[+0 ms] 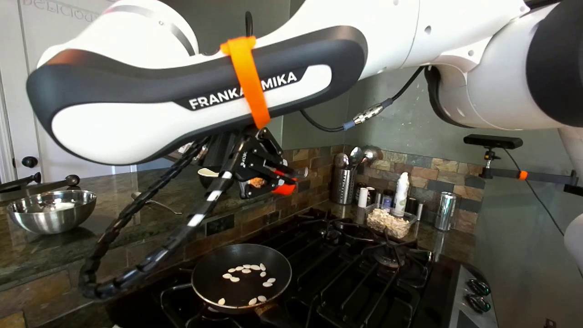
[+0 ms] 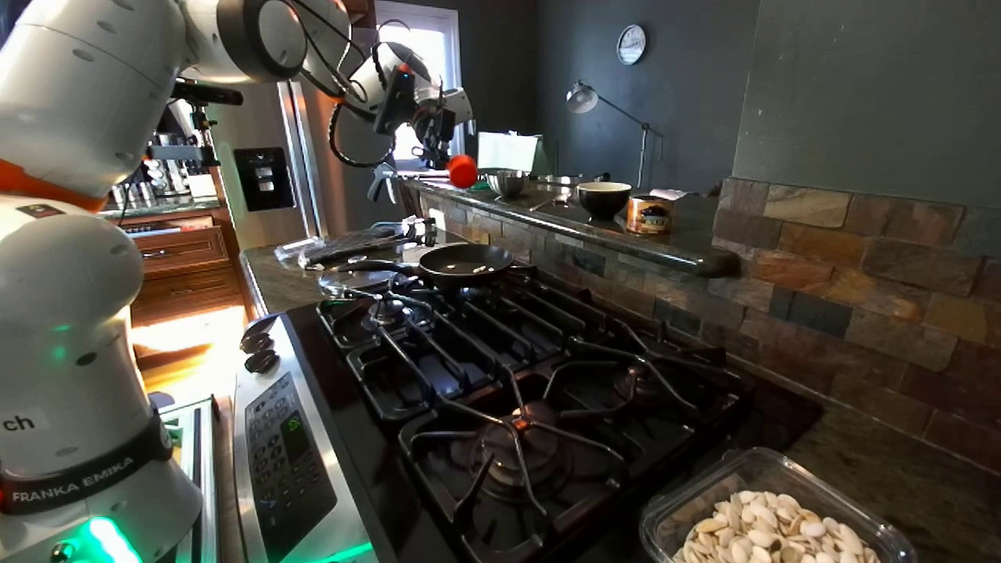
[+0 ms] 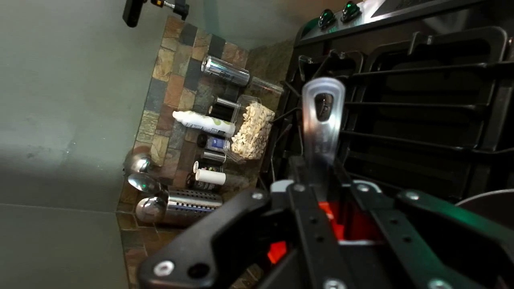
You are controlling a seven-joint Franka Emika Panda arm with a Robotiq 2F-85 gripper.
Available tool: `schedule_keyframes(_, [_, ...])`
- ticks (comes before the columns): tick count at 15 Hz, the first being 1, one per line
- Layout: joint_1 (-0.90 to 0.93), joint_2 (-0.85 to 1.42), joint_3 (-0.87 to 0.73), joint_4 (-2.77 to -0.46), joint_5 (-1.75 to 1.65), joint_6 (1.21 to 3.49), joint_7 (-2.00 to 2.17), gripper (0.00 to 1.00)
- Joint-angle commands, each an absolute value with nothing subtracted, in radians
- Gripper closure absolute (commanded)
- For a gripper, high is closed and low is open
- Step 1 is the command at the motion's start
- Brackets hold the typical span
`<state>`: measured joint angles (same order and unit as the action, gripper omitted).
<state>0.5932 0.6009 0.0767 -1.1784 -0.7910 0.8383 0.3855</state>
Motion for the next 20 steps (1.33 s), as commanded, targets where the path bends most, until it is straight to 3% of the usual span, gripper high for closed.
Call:
schedule_keyframes(1, [0.606, 0.607, 0.060, -1.171, -0.792, 0.838, 0.375, 0.84])
schedule_keyframes(2, [0.608, 0.608, 0.058, -1.171, -0.793, 0.838, 0.372, 0.84])
schedule_keyframes(3, [0.614, 0.609, 0.060, -1.173, -0.811, 0.838, 0.353, 0.96])
schedule_keyframes(8, [0.648, 0.627, 0.051, -1.201, -0.927, 0.838, 0.282, 0.96])
schedule_keyframes(12, [0.742, 0.647, -0.076, -1.213, -0.937, 0.838, 0.213, 0.96])
schedule_keyframes(17, [0.928, 0.700, -0.368, -1.225, -0.892, 0.838, 0.063, 0.96])
schedule_keyframes(20, [0.977, 0.749, -0.437, -1.186, -0.918, 0.838, -0.021, 0.96])
